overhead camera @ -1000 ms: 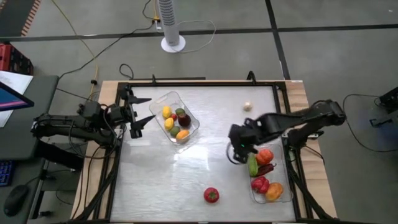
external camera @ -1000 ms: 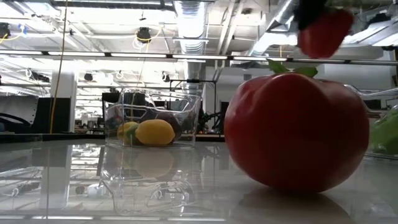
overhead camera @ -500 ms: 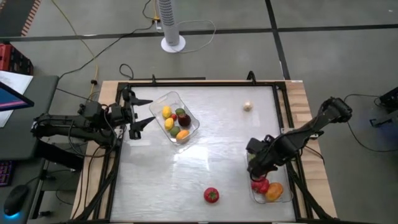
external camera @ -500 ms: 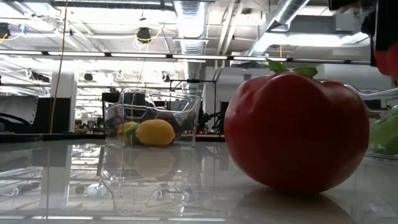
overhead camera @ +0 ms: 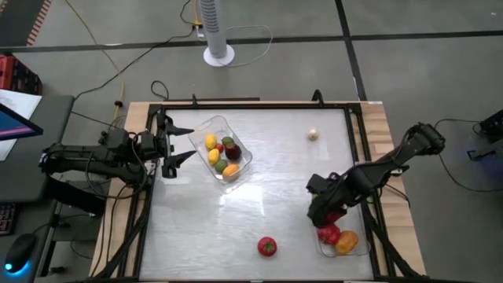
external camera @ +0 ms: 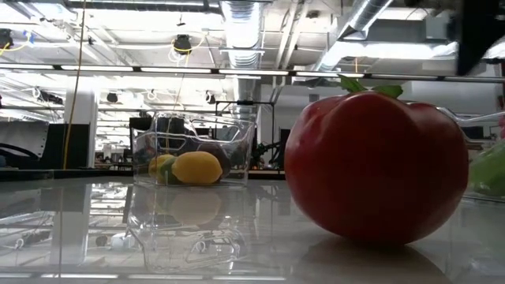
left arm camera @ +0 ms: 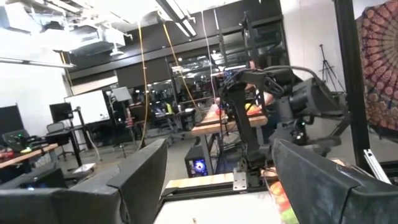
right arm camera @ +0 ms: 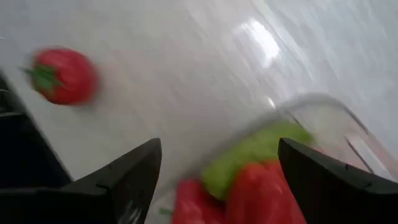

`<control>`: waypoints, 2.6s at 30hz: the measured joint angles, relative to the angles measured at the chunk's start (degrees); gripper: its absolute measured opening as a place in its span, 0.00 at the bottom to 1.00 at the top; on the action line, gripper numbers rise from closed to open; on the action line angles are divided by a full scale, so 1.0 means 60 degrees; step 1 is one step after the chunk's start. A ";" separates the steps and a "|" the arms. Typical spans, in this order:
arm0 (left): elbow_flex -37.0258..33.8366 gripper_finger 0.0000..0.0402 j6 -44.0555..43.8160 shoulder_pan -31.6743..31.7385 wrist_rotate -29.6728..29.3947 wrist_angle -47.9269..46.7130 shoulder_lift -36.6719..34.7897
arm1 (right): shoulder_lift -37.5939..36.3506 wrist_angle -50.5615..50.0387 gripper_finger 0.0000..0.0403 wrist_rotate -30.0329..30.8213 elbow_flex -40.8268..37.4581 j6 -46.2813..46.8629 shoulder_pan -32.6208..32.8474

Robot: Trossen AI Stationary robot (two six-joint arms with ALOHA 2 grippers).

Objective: Sort produce into baskets
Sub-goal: Put the red tomato into the top transparent bin

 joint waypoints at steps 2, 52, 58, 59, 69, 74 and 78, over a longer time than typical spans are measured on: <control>0.0000 0.69 0.0005 0.0000 -0.0002 0.0002 0.0000 | 0.0168 0.0282 0.85 0.0238 0.0200 -0.0595 -0.0185; 0.0000 0.69 -0.0392 0.0000 0.0062 -0.0370 -0.0004 | 0.8011 0.2619 0.93 0.1509 0.6516 -0.5613 0.0828; 0.0000 0.69 -0.0389 0.0000 0.0062 -0.0379 -0.0001 | 0.8000 0.3853 0.93 0.1517 0.5575 -0.5381 0.0918; 0.0000 0.69 -0.0390 0.0000 0.0062 -0.0379 0.0000 | 0.8002 0.3908 0.93 0.1515 0.5453 -0.5346 0.0932; 0.0000 0.69 -0.0388 0.0000 0.0062 -0.0382 0.0000 | 0.8011 0.4424 0.90 0.1477 0.4312 -0.4750 0.1106; 0.0000 0.69 -0.0384 0.0000 0.0062 -0.0379 0.0000 | 0.8007 0.4308 0.80 0.1466 0.4272 -0.4820 0.1106; 0.0000 0.69 -0.0384 0.0000 0.0062 -0.0379 -0.0001 | 0.7956 0.4097 0.80 0.1478 0.4272 -0.5013 0.1040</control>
